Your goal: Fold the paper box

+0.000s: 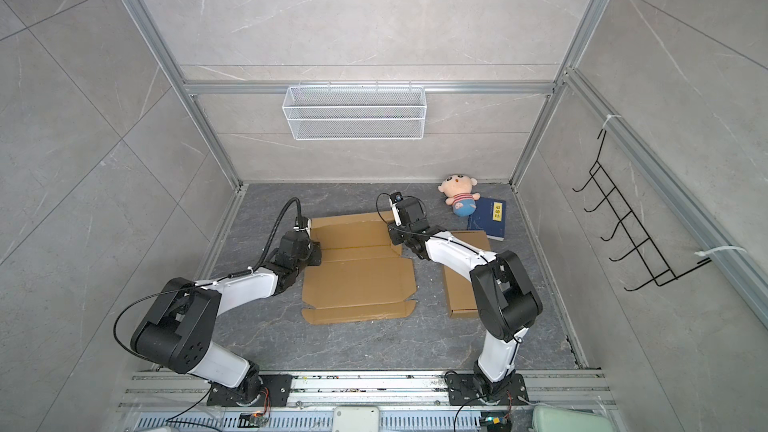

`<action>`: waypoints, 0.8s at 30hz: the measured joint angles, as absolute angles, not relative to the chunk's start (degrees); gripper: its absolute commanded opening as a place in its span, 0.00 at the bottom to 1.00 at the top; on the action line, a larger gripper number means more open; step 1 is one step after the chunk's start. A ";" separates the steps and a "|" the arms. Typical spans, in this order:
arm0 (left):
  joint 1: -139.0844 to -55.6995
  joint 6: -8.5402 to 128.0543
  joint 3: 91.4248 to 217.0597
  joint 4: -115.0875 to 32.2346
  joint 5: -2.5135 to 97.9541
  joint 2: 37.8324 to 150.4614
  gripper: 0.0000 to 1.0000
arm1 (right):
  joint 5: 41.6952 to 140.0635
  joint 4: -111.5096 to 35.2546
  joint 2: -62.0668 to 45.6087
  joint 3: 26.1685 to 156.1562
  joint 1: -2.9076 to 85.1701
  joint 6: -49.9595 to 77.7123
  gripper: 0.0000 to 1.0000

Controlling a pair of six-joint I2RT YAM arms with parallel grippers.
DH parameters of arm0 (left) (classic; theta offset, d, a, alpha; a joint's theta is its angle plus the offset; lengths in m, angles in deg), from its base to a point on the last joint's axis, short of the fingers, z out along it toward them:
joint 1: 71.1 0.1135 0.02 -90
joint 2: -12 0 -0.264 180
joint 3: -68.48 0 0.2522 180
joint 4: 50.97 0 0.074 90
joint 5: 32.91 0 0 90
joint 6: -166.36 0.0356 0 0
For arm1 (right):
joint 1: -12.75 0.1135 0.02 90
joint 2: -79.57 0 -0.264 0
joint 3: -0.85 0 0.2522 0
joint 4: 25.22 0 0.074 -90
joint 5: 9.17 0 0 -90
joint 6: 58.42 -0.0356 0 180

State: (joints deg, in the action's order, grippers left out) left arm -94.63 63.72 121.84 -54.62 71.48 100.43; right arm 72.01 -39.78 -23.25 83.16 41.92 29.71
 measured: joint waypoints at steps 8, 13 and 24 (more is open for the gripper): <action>-94.63 63.48 121.86 -54.29 71.40 100.25 0.00 | 57.65 -36.30 -26.77 83.16 46.57 27.54 0.26; -94.63 63.44 121.86 -53.85 71.24 100.12 0.00 | 50.52 -35.67 -28.41 83.43 47.80 25.14 0.12; -94.65 63.48 121.88 -52.41 70.19 99.36 0.00 | 45.30 -37.17 -30.99 86.40 48.74 19.65 0.00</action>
